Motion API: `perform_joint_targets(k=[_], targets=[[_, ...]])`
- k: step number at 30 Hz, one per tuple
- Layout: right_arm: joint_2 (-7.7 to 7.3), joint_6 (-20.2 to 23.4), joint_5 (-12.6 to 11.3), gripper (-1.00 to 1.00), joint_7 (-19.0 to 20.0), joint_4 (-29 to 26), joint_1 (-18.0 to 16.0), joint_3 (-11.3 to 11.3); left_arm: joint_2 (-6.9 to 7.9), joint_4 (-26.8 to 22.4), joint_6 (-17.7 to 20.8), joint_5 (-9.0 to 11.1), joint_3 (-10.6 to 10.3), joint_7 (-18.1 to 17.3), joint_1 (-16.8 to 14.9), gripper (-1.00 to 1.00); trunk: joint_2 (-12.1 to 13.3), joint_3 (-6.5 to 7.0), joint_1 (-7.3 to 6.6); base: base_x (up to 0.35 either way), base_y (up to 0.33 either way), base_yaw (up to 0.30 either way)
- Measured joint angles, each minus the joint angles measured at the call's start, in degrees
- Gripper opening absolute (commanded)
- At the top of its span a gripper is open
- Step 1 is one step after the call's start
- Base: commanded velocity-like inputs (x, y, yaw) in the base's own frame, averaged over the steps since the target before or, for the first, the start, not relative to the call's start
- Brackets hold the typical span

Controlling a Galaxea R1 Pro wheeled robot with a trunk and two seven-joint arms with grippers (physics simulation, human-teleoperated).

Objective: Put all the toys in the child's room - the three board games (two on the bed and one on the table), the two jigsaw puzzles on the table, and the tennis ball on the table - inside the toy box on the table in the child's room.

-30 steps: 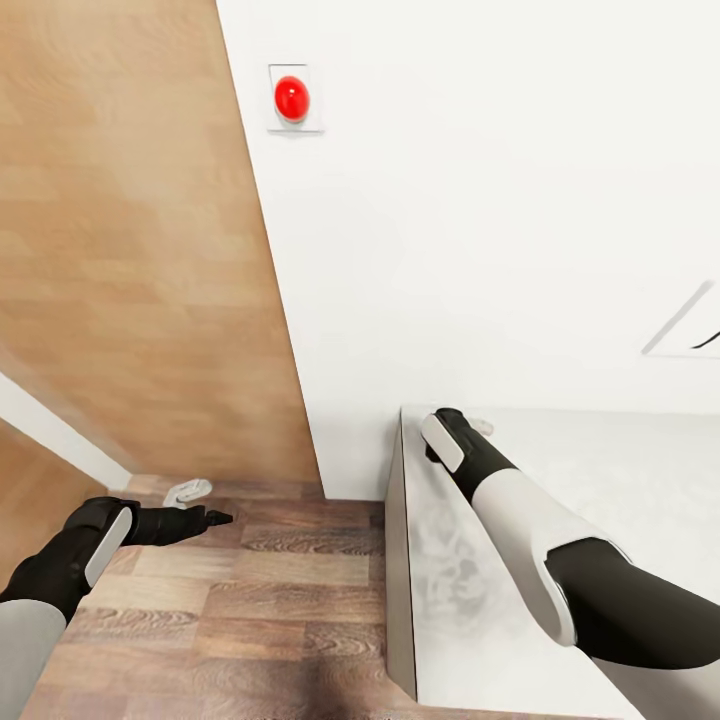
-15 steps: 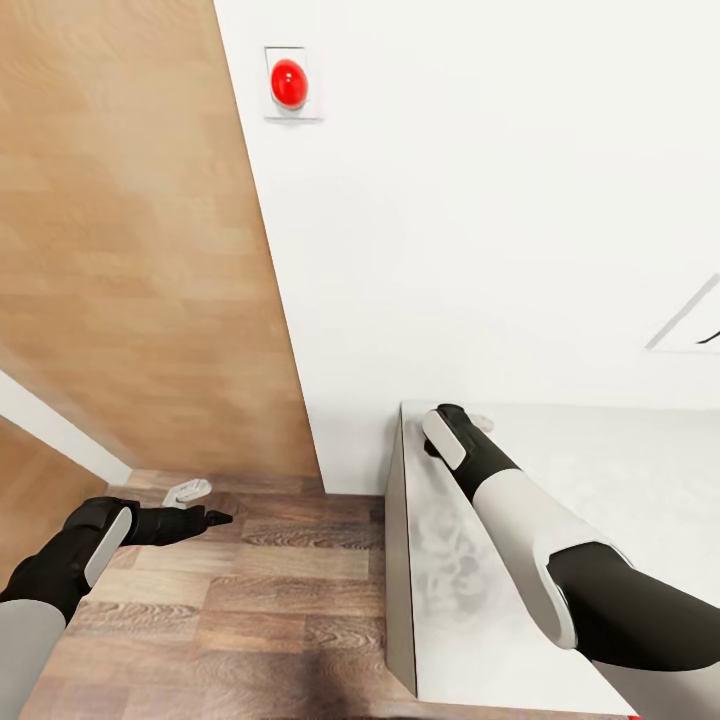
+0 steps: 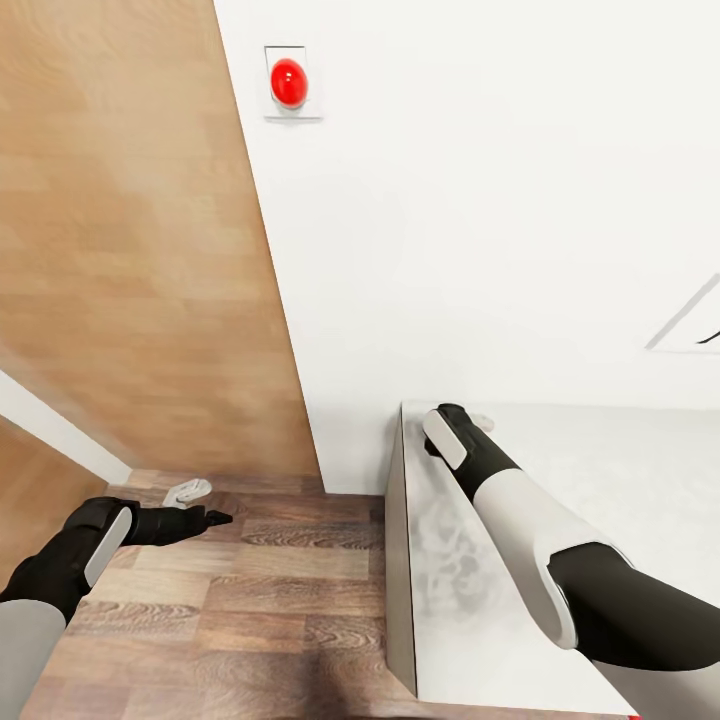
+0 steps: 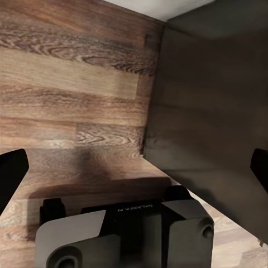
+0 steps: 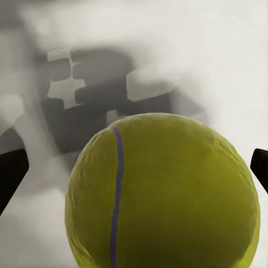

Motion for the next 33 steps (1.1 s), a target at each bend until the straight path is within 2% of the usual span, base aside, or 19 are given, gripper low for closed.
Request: perform_joint_targets(k=[8,13,33], targets=[[-0.01,0.0,0.0,1.0,0.0,0.0,0.0,0.0,0.0,0.0,0.0,0.0,0.0,0.0,0.0,1.0,0.0,0.0,0.0,-0.005,0.0,0.0],[-0.05,0.4,1.6,1.0,-0.1,0.1,0.0,0.1,-0.04,0.0,0.0,0.0,0.0,0.0,0.0,1.0,0.0,0.0,0.02,-0.099,0.0,0.0],[-0.05,0.2,1.5,1.0,0.0,0.0,0.1,0.1,0.01,0.0,0.0,0.0,0.1,0.0,0.0,1.0,0.0,0.0,0.01,-0.008,0.0,0.0]])
